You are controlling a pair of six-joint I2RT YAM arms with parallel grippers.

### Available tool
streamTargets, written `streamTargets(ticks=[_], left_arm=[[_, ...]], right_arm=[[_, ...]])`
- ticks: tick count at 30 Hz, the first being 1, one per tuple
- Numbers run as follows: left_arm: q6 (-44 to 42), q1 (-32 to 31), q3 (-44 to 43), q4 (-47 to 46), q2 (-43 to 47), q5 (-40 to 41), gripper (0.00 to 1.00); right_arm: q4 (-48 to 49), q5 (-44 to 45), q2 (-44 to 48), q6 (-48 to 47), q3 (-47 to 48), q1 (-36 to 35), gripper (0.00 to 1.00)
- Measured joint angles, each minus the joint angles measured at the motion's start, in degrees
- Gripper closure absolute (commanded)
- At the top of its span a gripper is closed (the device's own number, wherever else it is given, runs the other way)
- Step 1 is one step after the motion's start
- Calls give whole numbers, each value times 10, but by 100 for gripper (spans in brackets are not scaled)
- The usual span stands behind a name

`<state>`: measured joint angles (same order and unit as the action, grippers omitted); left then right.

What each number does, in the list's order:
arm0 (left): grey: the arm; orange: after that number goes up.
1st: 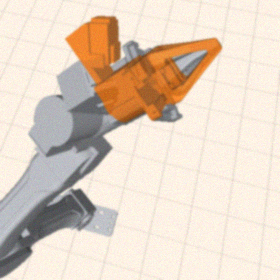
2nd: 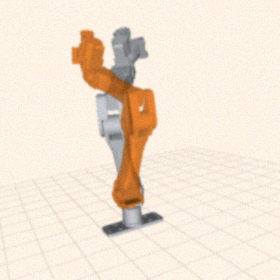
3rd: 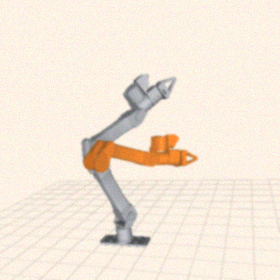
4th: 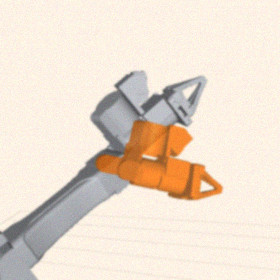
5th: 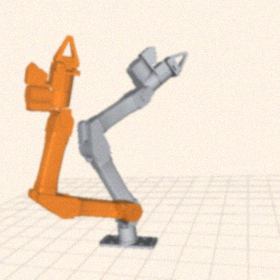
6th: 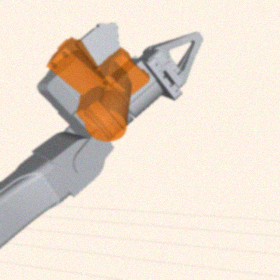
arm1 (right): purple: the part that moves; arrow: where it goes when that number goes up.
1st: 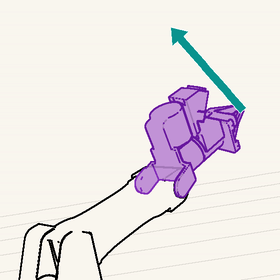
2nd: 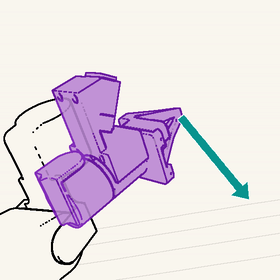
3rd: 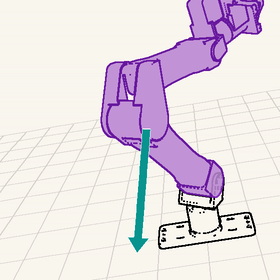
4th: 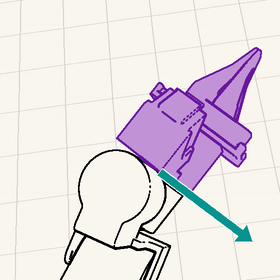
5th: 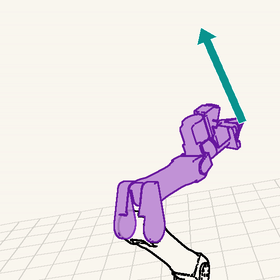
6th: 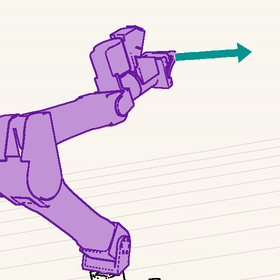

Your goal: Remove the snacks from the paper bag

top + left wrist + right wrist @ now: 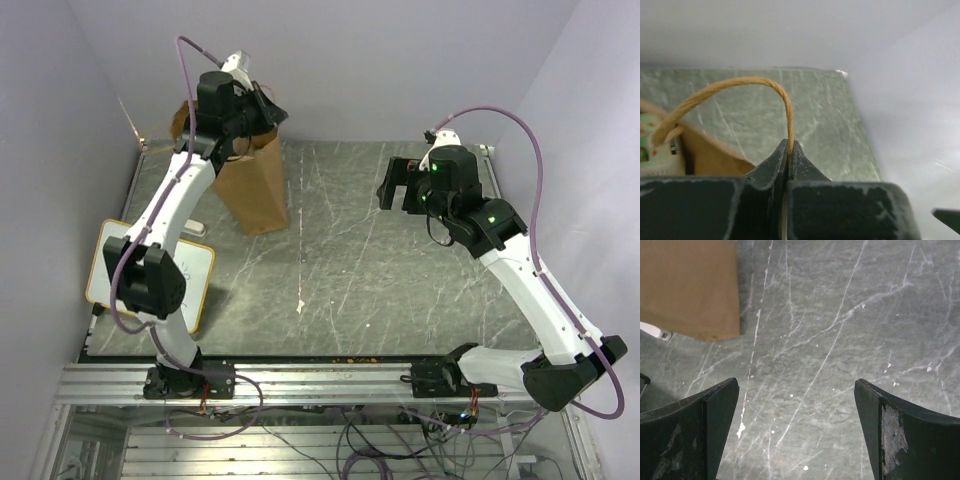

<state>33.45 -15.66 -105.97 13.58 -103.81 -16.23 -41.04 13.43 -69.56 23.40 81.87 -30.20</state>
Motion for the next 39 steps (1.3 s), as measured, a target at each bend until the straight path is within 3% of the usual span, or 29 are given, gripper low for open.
streamTargets(ticks=[12,23,24,28,31,34,39], left_arm=[[64,-155,174,28,150,-7,93],[102,-342,186,60,185,44,93],[104,-356,186,62,185,47,90],[105,-393,171,80,181,54,56],[94,-394,143,104,180,61,39],[70,-386,93,143,180,72,8],[40,-311,2,198,182,56,1]], right_arm=[[-43,-16,13,71,-4,0,0],[-104,-28,86,170,-27,0,1],[-108,-28,89,176,-27,0,1],[-120,-27,92,190,-21,0,1],[-130,-25,90,192,-9,0,1],[-138,-21,86,189,16,0,1],[-139,-12,83,169,58,0,0]])
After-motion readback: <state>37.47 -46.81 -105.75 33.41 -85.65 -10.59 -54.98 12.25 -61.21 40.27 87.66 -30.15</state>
